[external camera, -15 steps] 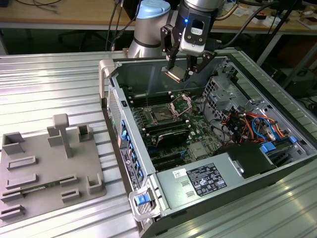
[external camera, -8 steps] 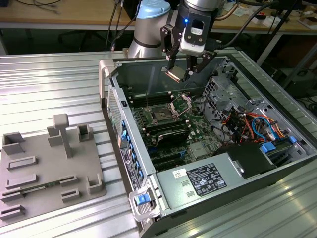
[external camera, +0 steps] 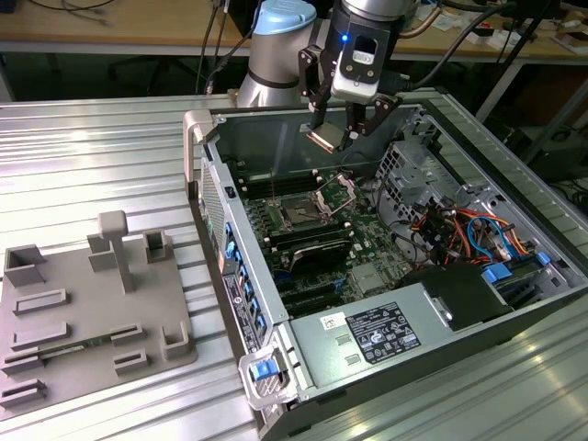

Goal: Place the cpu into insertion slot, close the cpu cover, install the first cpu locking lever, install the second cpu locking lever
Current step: 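Place the cpu into insertion slot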

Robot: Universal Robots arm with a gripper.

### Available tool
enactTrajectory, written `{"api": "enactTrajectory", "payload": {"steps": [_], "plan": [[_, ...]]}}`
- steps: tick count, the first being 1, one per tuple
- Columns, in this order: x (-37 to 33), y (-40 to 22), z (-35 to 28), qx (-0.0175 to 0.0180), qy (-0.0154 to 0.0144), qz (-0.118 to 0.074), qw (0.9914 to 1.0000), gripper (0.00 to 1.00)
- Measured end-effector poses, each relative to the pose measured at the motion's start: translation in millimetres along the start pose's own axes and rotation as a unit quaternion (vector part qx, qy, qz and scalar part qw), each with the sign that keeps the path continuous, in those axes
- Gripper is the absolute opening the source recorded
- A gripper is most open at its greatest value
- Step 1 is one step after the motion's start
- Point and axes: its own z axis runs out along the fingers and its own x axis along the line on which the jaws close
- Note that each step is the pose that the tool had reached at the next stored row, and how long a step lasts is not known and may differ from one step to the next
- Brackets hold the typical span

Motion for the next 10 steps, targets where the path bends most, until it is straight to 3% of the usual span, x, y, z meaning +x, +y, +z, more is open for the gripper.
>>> {"api": "enactTrajectory", "payload": {"steps": [10], "plan": [[0.0,0.0,0.2,0.0000,-0.0001,0.000,1.00000,0.55]]}}
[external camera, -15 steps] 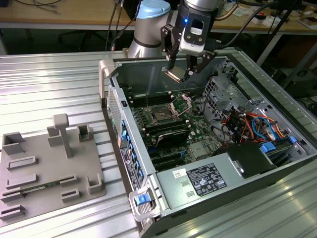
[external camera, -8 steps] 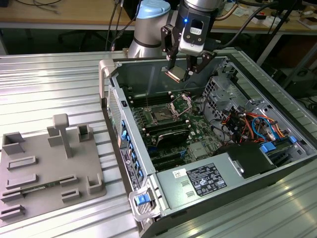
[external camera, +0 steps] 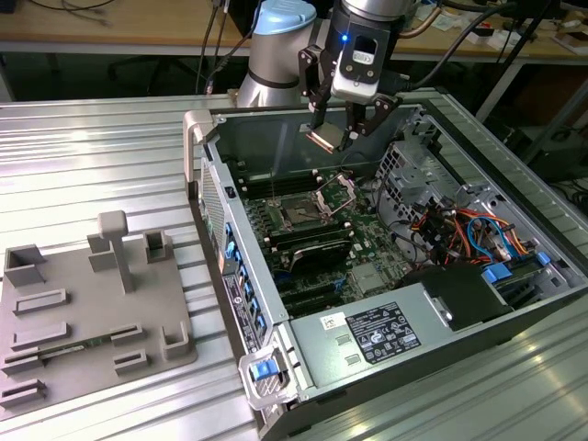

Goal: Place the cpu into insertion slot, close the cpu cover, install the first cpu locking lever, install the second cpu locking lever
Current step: 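Place the cpu into insertion slot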

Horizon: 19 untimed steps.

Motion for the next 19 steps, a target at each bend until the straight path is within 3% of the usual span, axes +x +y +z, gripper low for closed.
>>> {"api": "enactTrajectory", "payload": {"steps": [4,7,15,19], "plan": [[-0.1,-0.3,2.9,-0.0002,-0.0004,0.005,0.99999,0.55],[-0.2,-0.9,9.3,-0.0005,-0.0023,0.026,0.99966,0.55],[-0.4,-2.0,22.5,-0.0006,-0.0026,0.030,0.99956,0.55],[-0.5,-2.5,29.2,-0.0012,-0.0053,0.060,0.99820,0.55]]}}
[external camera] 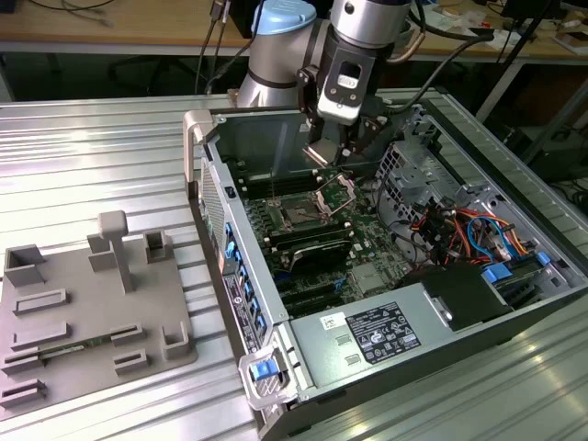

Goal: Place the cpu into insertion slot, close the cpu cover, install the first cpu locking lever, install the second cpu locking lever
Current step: 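Place the cpu into insertion slot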

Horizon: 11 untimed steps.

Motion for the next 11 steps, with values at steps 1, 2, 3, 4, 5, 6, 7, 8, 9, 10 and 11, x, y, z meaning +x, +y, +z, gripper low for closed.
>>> {"api": "enactTrajectory", "payload": {"steps": [1,2,3,4,5,6,7,8,9,10,11], "plan": [[-0.1,-0.3,3.0,-0.0003,-0.0014,0.015,0.99989,0.55],[-0.1,-0.6,5.9,-0.0005,-0.0027,0.030,0.99956,0.55],[-0.2,-0.8,8.4,-0.0008,-0.0037,0.041,0.99915,0.55],[-0.2,-0.9,10.5,-0.0009,-0.0044,0.049,0.99879,0.55],[-0.1,-1.1,13.1,-0.0009,-0.0050,0.057,0.99835,0.55],[0.1,-1.2,14.8,-0.0005,-0.0051,0.060,0.99819,0.55],[0.2,-1.3,15.6,0.0000,-0.0050,0.060,0.99819,0.55],[0.3,-1.4,16.2,0.0007,-0.0044,0.060,0.99818,0.55],[0.3,-1.6,16.7,0.0012,-0.0037,0.060,0.99818,0.55],[0.4,-1.5,17.2,0.0012,-0.0034,0.060,0.99817,0.55],[0.9,-1.3,18.2,0.0013,-0.0034,0.061,0.99810,0.55]]}}
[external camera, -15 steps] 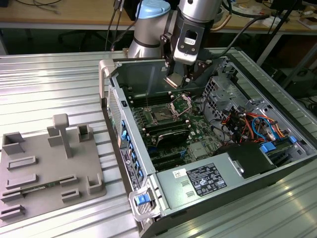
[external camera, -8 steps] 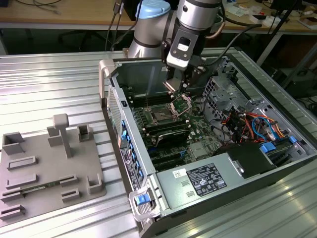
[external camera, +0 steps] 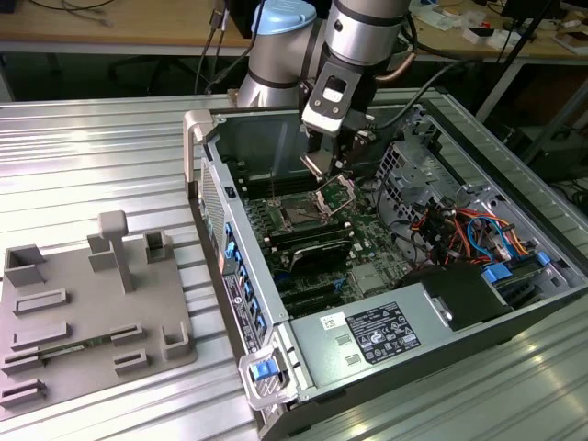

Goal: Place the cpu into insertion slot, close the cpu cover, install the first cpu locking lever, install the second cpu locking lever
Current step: 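Place the cpu into insertion slot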

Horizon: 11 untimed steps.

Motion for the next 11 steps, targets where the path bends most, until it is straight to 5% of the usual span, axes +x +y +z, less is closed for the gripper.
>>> {"api": "enactTrajectory", "payload": {"steps": [6,11], "plan": [[0.1,-0.6,9.2,0.0000,-0.0037,0.049,0.99881,0.55],[2.4,-0.8,17.8,0.0051,-0.0044,0.071,0.99746,0.55]]}}
